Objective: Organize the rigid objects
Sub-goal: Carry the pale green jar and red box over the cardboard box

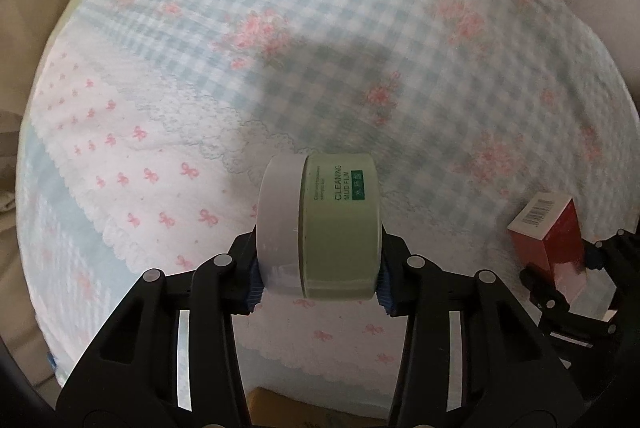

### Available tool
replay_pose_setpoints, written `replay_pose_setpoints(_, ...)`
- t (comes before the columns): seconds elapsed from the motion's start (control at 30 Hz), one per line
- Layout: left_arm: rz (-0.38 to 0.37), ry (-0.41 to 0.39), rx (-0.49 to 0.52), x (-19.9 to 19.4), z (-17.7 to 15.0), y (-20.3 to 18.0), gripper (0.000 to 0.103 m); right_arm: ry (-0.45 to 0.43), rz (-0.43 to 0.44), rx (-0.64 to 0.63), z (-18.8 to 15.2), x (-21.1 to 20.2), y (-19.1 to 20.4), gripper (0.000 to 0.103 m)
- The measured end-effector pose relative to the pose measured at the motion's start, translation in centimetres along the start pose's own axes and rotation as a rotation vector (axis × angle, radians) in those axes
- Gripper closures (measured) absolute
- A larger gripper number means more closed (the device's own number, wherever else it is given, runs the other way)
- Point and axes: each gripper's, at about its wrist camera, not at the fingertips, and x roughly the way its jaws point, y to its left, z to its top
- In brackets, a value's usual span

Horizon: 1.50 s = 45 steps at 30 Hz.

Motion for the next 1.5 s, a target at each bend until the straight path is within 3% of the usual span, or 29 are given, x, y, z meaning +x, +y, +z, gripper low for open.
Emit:
replay_pose_setpoints(0.33,0.001,-0.14,-0.103,-9.2,-3.0,0.7,0.063,-0.107,0.035,-0.017,-0.3,-7.0,-2.8,0.063)
replay_pose_setpoints(0.5,0.008,-0.23,-0.183,-14.7,-6.7,1.7,0.063,-0.188,0.044,-0.051,-1.1,-12.2,-2.7,0.063)
replay_pose_setpoints(0.73,0.022,-0.324,-0.334,-20.9,-13.7,4.8,0.063,-0.289,0.072,-0.166,-3.3,-18.4,2.7,0.063)
replay_pose_setpoints(0.97,0.066,-0.377,-0.523,-25.5,-23.5,9.5,0.063,-0.359,0.176,-0.313,-6.0,-23.8,8.8,0.063)
replay_pose_setpoints(1.3,0.137,-0.355,-0.705,-25.8,-36.3,14.3,0.063,-0.368,0.283,-0.474,-10.3,-25.8,18.8,0.063)
replay_pose_setpoints(1.5,0.121,-0.318,-0.756,-23.6,-42.8,16.6,0.063,-0.329,0.307,-0.508,-13.1,-24.6,24.4,0.063)
